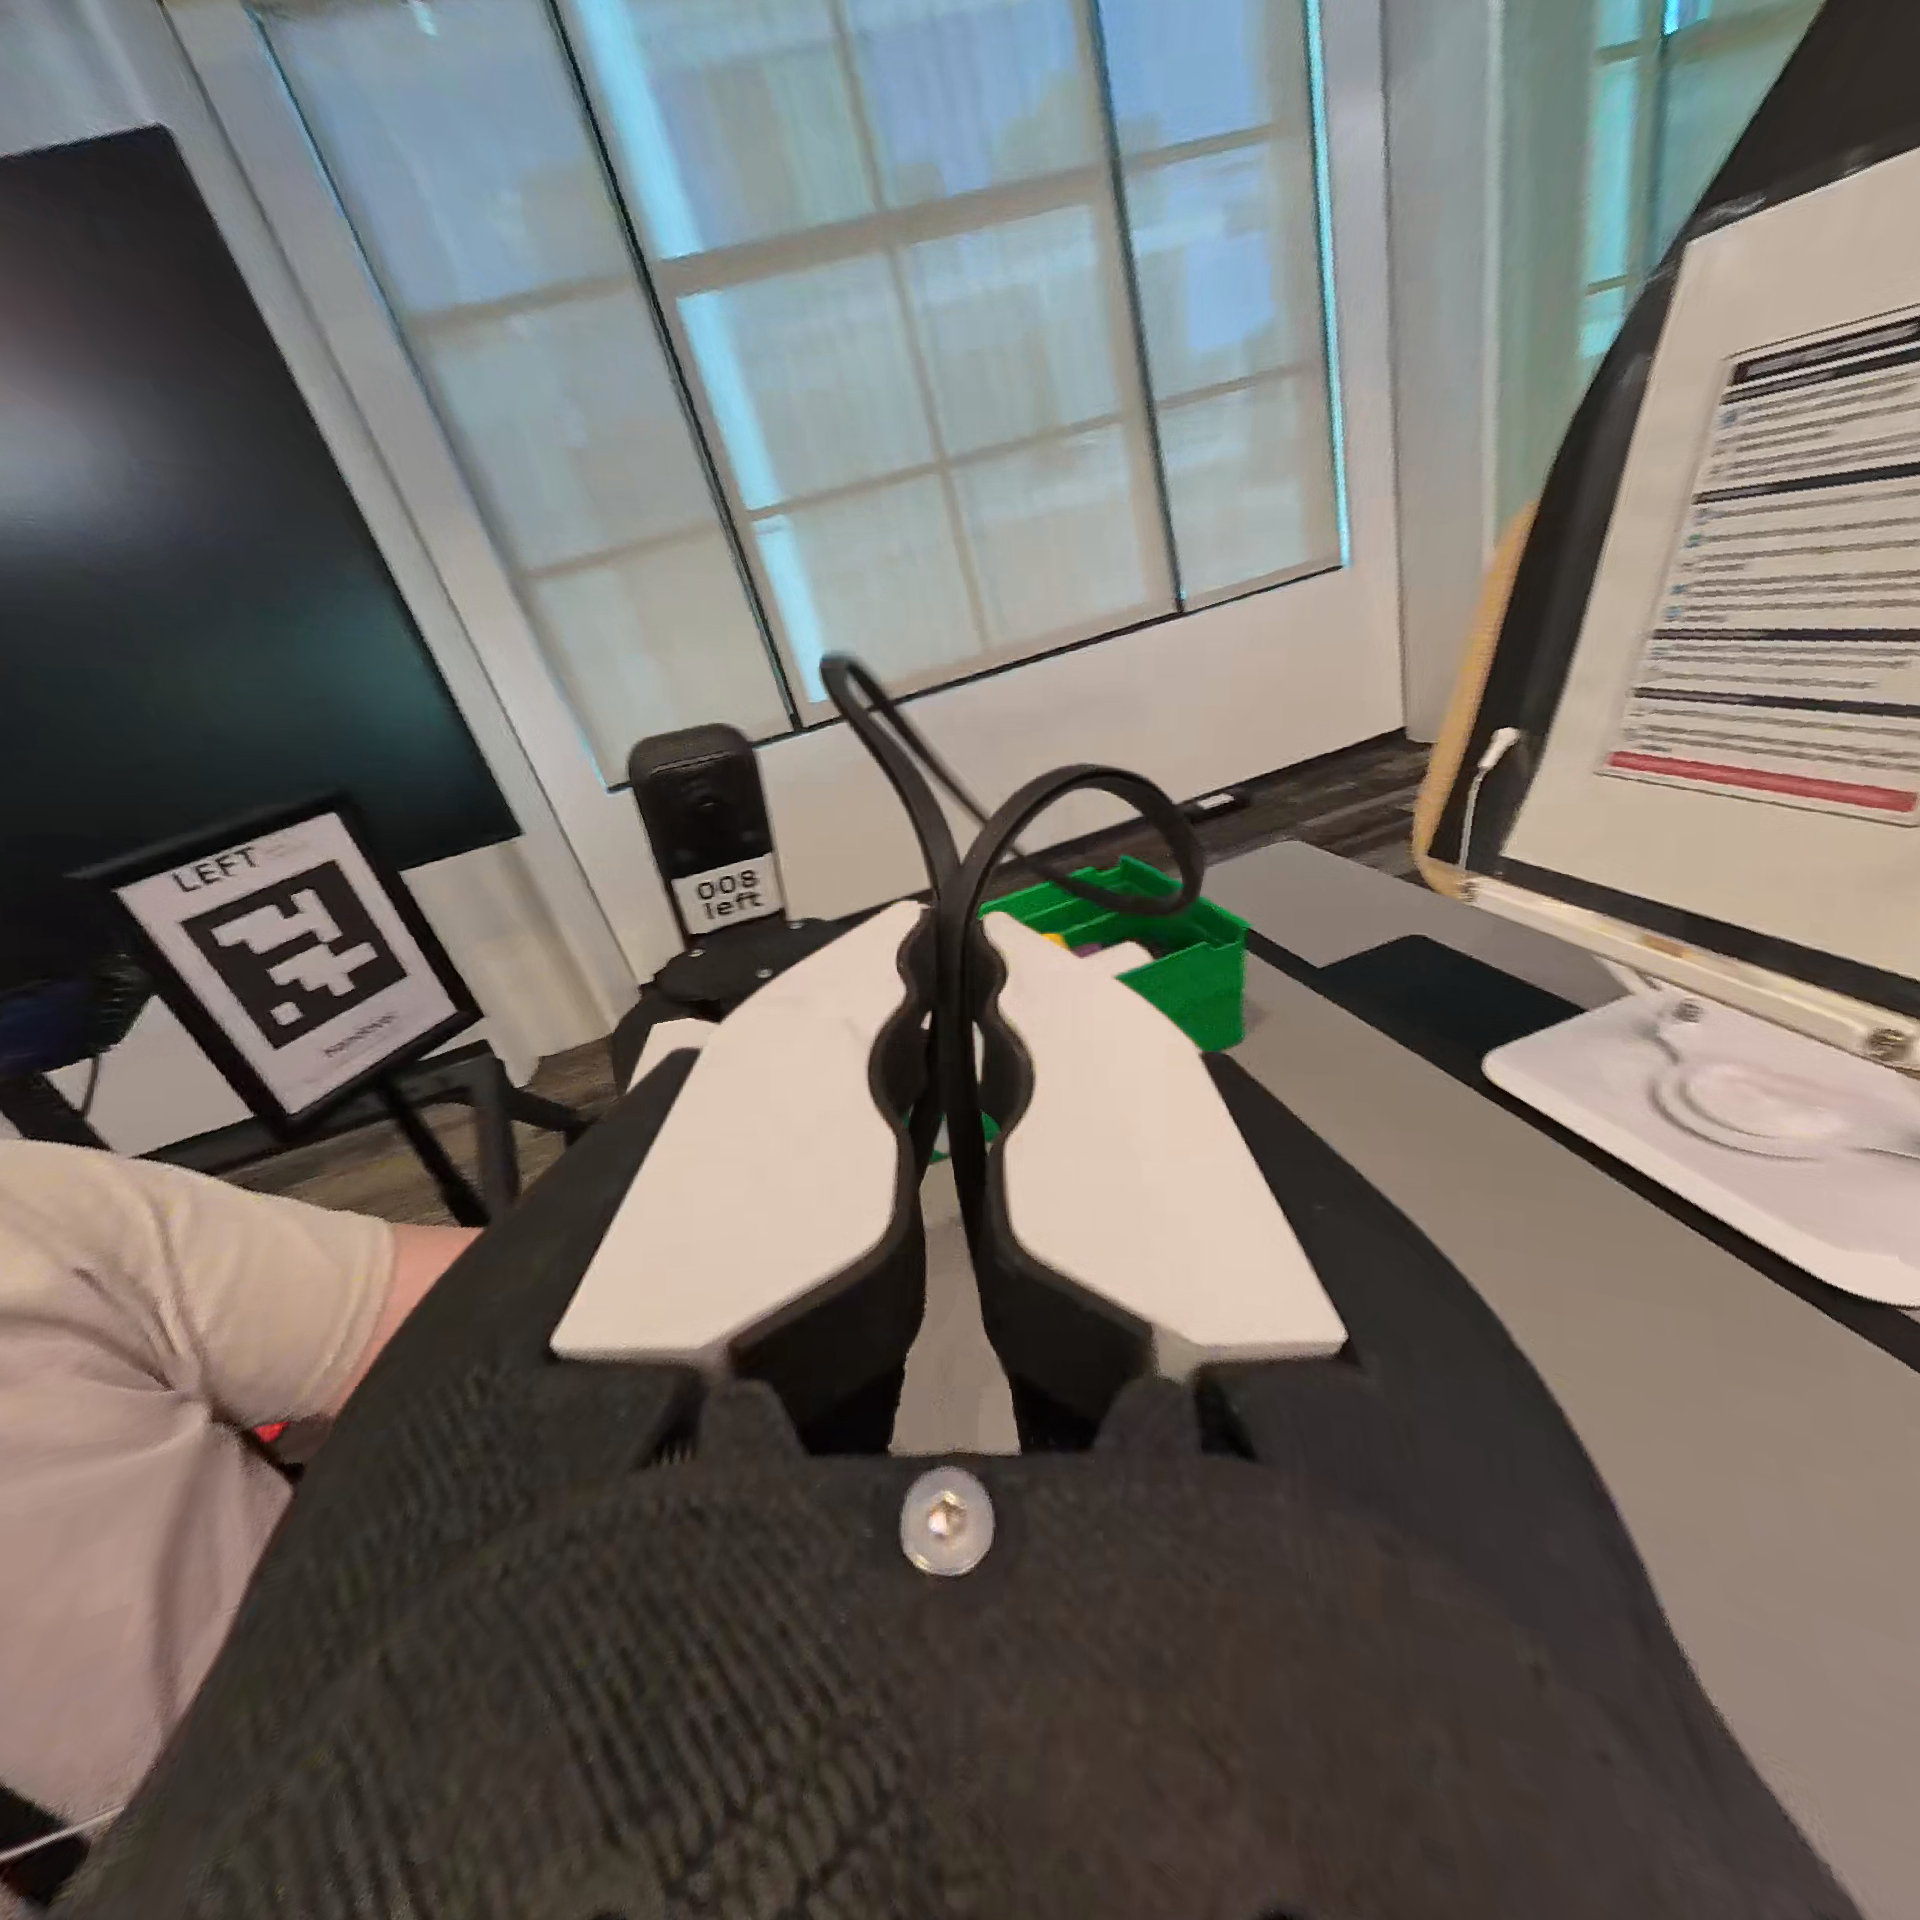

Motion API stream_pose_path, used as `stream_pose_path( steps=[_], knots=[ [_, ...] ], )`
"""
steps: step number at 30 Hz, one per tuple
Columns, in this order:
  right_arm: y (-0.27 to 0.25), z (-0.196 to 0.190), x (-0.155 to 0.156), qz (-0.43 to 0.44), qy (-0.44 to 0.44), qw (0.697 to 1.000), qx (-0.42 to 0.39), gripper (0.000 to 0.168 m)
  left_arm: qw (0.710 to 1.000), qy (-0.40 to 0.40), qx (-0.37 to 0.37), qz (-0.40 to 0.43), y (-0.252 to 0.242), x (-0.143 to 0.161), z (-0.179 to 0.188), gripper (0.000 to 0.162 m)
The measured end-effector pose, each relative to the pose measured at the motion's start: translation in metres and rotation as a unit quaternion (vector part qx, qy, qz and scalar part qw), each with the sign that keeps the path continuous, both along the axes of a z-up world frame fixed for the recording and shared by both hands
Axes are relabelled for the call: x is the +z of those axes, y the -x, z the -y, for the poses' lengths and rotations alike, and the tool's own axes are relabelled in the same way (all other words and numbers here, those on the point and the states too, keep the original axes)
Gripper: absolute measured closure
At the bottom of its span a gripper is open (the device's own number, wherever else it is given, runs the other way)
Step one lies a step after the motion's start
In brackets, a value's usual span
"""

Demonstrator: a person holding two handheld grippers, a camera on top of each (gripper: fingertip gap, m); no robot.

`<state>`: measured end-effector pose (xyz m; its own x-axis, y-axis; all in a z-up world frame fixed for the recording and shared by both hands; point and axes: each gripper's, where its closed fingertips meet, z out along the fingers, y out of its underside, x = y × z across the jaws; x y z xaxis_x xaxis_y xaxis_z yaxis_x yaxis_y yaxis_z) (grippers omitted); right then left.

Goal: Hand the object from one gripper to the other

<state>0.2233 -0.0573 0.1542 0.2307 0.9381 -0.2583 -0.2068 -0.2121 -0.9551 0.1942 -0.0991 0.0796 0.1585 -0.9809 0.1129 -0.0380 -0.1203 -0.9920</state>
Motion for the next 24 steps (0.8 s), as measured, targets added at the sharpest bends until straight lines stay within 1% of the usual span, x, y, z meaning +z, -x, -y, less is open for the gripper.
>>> stream_pose_path(
  steps=[2, 5, 8, 9, 10, 11, 12, 16, 18, 21, 23, 24],
  knots=[
    [0.006, 0.001, -0.002, 0.005, 0.004, 1.000, 0.004, 0.163, 1.000, 0.014, -0.021, 0.016, -0.021, 0.007, -0.002, 0.077],
    [0.014, 0.003, -0.004, 0.013, 0.008, 1.000, 0.007, 0.163, 0.999, 0.019, -0.044, 0.012, -0.050, 0.005, -0.005, 0.078],
    [0.017, 0.001, -0.007, 0.021, 0.009, 1.000, 0.000, 0.162, 0.997, 0.045, -0.061, 0.028, -0.069, 0.002, -0.013, 0.093],
    [0.016, 0.000, -0.007, 0.023, 0.009, 1.000, -0.006, 0.162, 0.996, 0.044, -0.064, 0.031, -0.073, 0.002, -0.017, 0.101],
    [0.013, -0.002, -0.007, 0.021, 0.009, 1.000, -0.012, 0.162, 0.996, 0.040, -0.077, 0.030, -0.076, 0.000, -0.017, 0.120],
    [0.010, -0.003, -0.007, 0.018, 0.010, 1.000, -0.017, 0.162, 0.994, 0.034, -0.098, 0.022, -0.077, -0.002, -0.013, 0.148],
    [0.007, -0.005, -0.006, 0.016, 0.011, 1.000, -0.023, 0.162, 0.994, 0.029, -0.107, 0.016, -0.078, -0.004, -0.012, 0.154],
    [-0.011, -0.017, -0.008, 0.012, 0.012, 0.998, -0.060, 0.162, 0.996, -0.009, -0.085, -0.016, -0.071, -0.006, -0.022, 0.156],
    [-0.017, -0.023, -0.014, 0.020, 0.021, 0.997, -0.070, 0.160, 0.996, -0.005, -0.082, -0.039, -0.064, -0.006, -0.026, 0.156],
    [-0.026, -0.032, -0.030, 0.068, 0.023, 0.994, -0.088, 0.149, 0.994, 0.038, -0.074, -0.073, -0.046, -0.005, -0.031, 0.157],
    [-0.035, -0.036, -0.034, 0.096, -0.007, 0.989, -0.110, 0.134, 0.992, 0.058, -0.073, -0.083, -0.030, 0.000, -0.030, 0.157],
    [-0.040, -0.037, -0.034, 0.106, -0.030, 0.986, -0.124, 0.133, 0.992, 0.065, -0.066, -0.082, -0.022, 0.004, -0.031, 0.157]
  ],
)
